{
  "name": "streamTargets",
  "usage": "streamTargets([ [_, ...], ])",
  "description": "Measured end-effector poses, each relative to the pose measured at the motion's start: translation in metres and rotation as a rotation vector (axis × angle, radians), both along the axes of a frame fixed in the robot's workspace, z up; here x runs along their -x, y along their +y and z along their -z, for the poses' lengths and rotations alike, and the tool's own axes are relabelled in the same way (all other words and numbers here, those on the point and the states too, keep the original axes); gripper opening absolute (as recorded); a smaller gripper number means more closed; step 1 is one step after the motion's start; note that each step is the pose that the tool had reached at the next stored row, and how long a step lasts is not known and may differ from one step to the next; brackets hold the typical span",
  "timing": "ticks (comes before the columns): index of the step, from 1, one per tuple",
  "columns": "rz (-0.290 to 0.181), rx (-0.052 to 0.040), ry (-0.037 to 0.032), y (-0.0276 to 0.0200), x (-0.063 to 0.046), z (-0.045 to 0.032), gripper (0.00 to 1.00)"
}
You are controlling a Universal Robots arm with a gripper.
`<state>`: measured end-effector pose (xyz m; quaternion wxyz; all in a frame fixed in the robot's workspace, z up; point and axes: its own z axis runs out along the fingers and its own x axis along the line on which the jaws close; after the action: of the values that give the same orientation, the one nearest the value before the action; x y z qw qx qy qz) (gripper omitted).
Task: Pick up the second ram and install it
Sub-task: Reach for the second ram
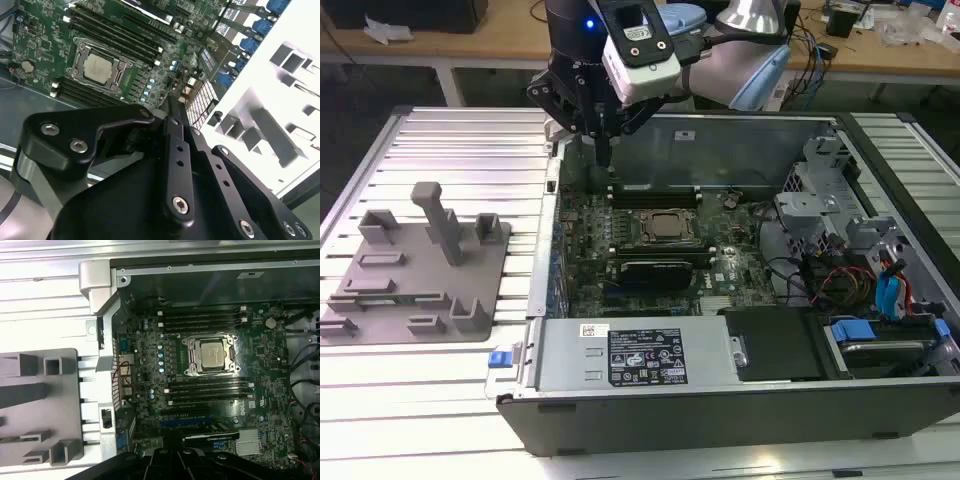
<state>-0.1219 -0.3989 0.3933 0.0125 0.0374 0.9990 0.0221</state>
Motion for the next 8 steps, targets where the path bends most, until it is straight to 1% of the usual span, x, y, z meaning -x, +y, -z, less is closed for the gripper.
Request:
streamTargets([
  [8, 0.000, 0.0000, 0.0000, 0.0000, 0.0013, 0.0001, 0.08],
])
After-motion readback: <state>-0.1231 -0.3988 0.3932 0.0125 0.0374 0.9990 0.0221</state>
